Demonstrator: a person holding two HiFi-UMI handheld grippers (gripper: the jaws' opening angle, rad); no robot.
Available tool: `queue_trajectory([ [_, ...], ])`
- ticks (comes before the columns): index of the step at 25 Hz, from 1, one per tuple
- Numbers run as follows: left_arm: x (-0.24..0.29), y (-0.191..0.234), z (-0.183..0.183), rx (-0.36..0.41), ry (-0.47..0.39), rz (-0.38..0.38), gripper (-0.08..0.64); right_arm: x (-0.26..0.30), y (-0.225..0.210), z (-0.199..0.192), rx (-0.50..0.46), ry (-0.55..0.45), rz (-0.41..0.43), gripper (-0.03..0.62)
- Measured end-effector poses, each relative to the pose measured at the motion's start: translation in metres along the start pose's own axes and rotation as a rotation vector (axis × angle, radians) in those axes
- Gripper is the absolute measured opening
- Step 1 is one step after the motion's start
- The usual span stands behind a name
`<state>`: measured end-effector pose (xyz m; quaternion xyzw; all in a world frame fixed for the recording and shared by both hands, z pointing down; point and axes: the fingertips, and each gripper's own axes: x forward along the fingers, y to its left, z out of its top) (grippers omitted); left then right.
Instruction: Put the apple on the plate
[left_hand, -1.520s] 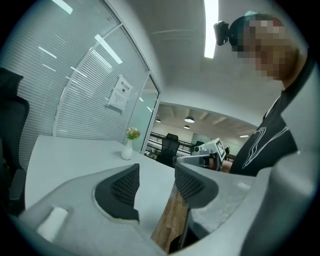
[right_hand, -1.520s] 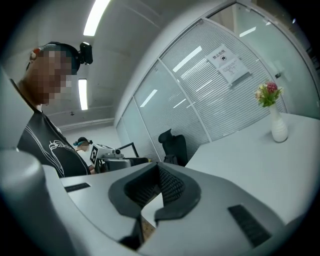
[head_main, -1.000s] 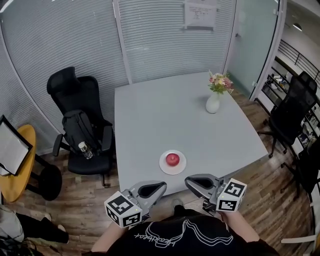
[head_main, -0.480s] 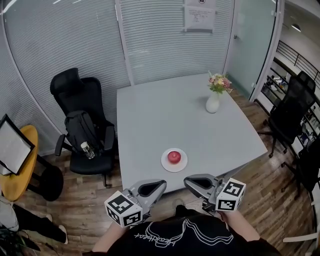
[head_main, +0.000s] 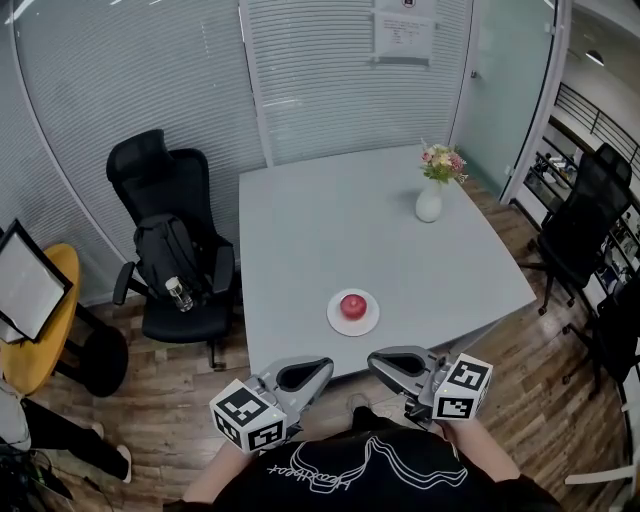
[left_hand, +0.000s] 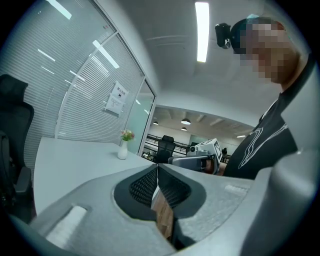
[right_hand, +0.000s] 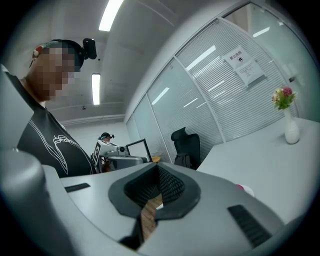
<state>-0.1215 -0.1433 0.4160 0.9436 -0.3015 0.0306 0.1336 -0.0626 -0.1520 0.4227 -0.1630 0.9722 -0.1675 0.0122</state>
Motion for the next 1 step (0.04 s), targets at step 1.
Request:
queue_trajectory([
  [1,-0.0019,-0.0012,-0.0009,0.002,0.001,0.000,0.015,-0.0002,0.0018,-0.0007,0.002,-0.002,0.000,0.008],
])
